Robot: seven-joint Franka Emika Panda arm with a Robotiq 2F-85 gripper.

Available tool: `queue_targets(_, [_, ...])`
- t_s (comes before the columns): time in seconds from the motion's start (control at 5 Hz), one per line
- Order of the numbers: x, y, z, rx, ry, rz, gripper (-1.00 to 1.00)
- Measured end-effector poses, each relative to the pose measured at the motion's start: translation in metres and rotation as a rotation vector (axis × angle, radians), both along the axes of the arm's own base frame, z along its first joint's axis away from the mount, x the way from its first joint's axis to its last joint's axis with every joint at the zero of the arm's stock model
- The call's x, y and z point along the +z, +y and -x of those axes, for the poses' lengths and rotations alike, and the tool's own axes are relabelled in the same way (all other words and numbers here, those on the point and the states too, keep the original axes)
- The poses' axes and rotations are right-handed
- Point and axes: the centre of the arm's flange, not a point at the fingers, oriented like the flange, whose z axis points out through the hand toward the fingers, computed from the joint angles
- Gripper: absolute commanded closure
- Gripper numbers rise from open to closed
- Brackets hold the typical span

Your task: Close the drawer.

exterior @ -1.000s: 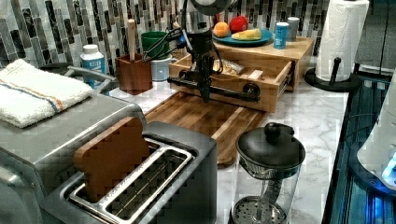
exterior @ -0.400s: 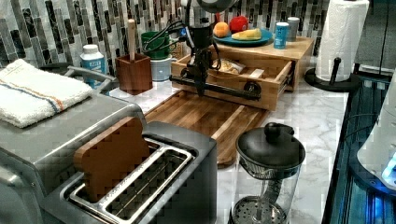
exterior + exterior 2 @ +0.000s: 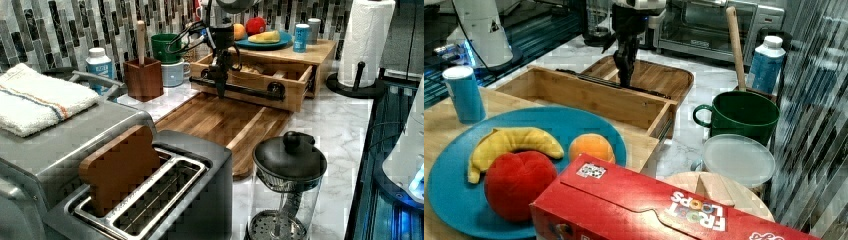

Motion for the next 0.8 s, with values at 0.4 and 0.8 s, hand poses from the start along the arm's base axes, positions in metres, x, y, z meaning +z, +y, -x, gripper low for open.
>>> queue_targets(0.4, [0.010,-0.091,0.005,0.016,0.020,0.014,1.00])
queue_targets(0.8, [0.006,-0.171,0.000,-0.062,0.009,-0.059,1.00])
